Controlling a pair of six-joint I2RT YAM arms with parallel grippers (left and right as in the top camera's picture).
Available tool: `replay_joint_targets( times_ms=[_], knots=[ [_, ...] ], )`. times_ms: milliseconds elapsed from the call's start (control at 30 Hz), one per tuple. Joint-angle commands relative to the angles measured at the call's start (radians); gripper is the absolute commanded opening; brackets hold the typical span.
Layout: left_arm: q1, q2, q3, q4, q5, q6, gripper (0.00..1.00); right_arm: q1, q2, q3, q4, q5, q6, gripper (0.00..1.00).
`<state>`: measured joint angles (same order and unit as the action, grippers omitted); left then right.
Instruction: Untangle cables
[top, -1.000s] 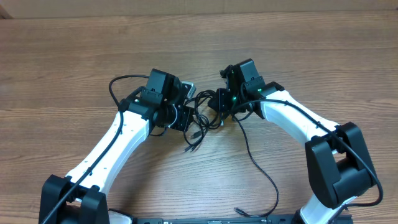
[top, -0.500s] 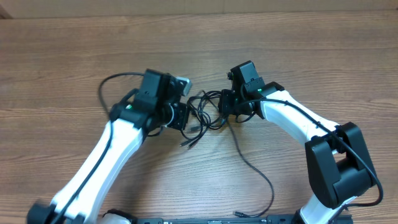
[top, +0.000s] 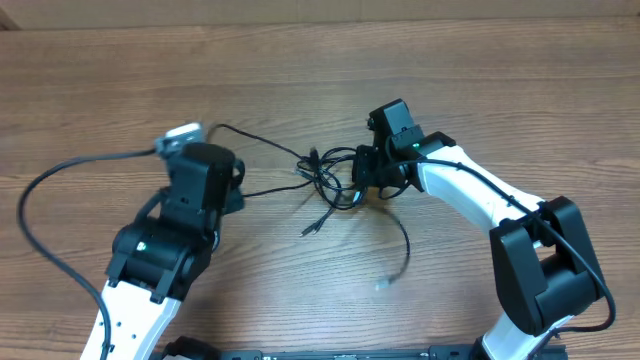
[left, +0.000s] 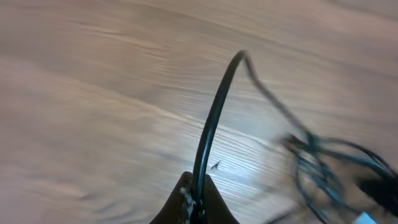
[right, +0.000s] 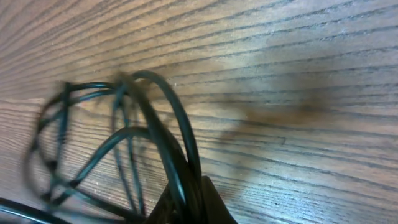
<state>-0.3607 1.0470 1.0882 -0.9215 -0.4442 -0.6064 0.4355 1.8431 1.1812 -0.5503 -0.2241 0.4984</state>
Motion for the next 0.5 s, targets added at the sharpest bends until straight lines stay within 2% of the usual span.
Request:
replay_joint_targets(
  times_ms=[0, 133, 300, 467],
  knots=[
    [0.003, -0.006, 0.019, -0.038, -0.248, -0.147, 0.04, -0.004, 0.004, -0.005, 0.001, 0.052, 0.011, 0.04],
    [0.021, 0.032, 0.013, -0.074, -0.201, -0.211, 0.04, -0.004, 0.004, -0.005, -0.003, 0.052, 0.011, 0.04],
    [0.026, 0.125, -0.006, -0.074, -0.072, -0.209, 0.04, -0.004, 0.004, -0.005, -0.003, 0.052, 0.011, 0.04],
    [0.026, 0.253, -0.006, -0.073, 0.074, -0.113, 0.04, -0.004, 0.004, -0.005, -0.002, 0.052, 0.011, 0.04]
  ],
)
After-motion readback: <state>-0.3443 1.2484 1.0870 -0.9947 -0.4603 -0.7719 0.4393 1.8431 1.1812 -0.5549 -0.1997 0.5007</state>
